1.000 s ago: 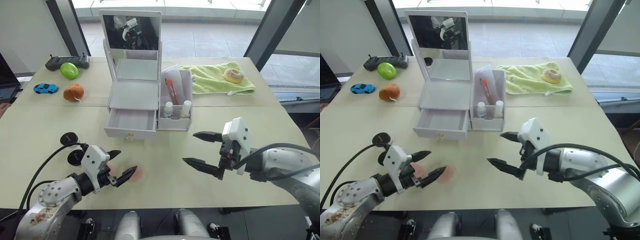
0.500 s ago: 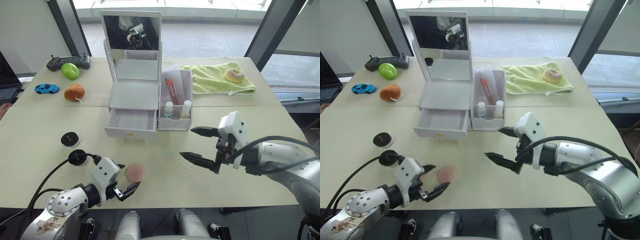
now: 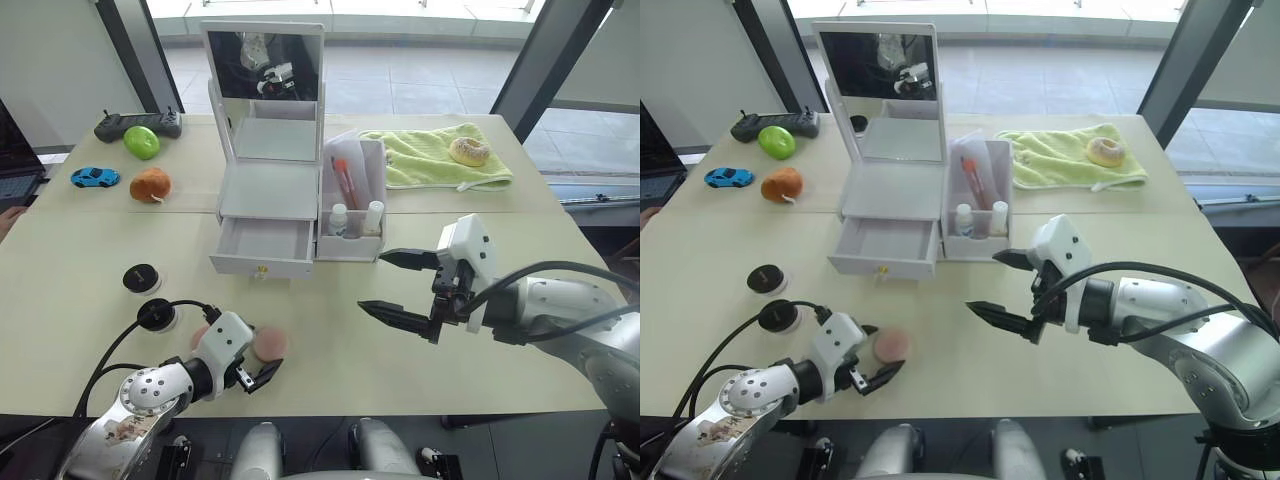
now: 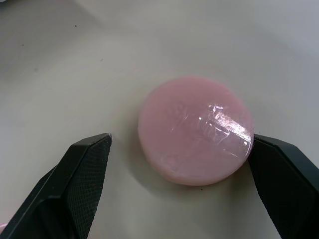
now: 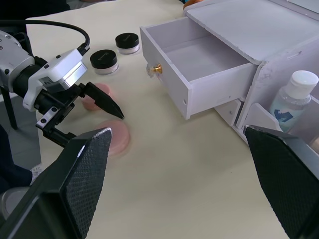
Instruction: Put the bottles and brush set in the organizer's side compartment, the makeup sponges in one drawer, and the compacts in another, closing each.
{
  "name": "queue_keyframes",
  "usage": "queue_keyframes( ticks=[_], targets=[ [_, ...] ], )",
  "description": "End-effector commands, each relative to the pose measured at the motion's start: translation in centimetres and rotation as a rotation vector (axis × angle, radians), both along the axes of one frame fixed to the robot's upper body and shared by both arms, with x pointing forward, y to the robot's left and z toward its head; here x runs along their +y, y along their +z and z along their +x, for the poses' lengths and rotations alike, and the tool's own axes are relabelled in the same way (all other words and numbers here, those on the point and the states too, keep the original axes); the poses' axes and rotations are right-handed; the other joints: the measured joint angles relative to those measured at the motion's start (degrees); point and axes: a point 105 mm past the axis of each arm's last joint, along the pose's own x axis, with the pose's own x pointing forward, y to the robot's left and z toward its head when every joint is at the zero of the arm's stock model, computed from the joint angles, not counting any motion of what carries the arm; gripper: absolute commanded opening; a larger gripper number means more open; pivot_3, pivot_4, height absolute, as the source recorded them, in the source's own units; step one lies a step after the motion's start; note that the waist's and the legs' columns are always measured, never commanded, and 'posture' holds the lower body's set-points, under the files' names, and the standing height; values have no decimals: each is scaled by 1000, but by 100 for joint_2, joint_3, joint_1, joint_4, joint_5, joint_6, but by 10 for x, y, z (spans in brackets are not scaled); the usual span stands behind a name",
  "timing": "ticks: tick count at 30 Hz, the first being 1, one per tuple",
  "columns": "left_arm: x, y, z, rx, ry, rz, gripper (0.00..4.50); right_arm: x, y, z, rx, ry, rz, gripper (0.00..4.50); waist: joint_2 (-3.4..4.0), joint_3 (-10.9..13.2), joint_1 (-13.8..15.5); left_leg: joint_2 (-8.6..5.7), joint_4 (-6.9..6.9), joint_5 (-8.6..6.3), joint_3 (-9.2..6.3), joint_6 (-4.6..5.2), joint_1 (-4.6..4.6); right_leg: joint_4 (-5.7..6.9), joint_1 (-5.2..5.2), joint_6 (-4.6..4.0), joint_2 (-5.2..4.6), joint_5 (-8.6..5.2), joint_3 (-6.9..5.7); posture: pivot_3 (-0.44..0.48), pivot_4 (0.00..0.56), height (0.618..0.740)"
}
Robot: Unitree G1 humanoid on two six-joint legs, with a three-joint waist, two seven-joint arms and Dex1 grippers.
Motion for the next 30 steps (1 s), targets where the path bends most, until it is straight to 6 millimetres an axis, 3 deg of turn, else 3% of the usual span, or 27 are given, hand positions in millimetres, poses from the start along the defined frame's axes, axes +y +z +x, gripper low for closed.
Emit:
queue_keyframes(
  ticks=[1, 10, 13, 16, 22, 26, 30],
  targets=[
    [-8, 7, 2, 5, -27, -4, 4488, 0, 13, -3, -58, -1, 8, 4500, -1, 0, 1, 0, 0, 0, 0, 0, -1, 0, 0, 1, 0, 0, 0, 0, 150, 740],
    [-12, 5, 2, 84, -50, -10, 4488, 1, 14, -3, -69, -17, 17, 4500, 2, -2, -5, 0, 0, 0, -5, 0, 0, 1, 0, 1, 4, 0, 0, 0, 150, 740],
    [-10, 4, 3, 85, -49, -4, 3894, 0, 15, -2, -75, -24, 19, 4500, 3, -2, -4, -1, 1, 0, -5, 0, 0, 0, 1, 1, 3, 0, 0, 0, 150, 740],
    [-7, 1, 3, 89, -49, 1, 3025, 0, 16, -1, -80, -27, 22, 4500, 4, -3, -3, 0, 0, 0, -5, 0, 0, 0, 1, 1, 4, 0, 0, 0, 150, 740],
    [-3, 0, 4, 72, -52, 13, 2982, -1, 17, -1, -83, -33, 23, 4500, 7, -5, -5, 0, 0, 0, -5, 0, 0, 0, 1, 1, 4, 0, 0, 0, 150, 740],
    [0, 25, 4, 4, -122, -56, 2982, -2, 16, -1, -82, -33, 25, 4500, 6, -4, -9, 1, 0, 0, -4, 0, -1, 1, -3, 0, 4, 0, 0, 0, 150, 740],
    [13, 68, -1, -53, -247, -168, 2982, -1, 15, 1, -80, -27, 29, 4500, 6, -3, -2, 3, 0, 0, -5, 0, -5, 4, -11, -2, 4, -1, -3, 0, 150, 740]
  ],
)
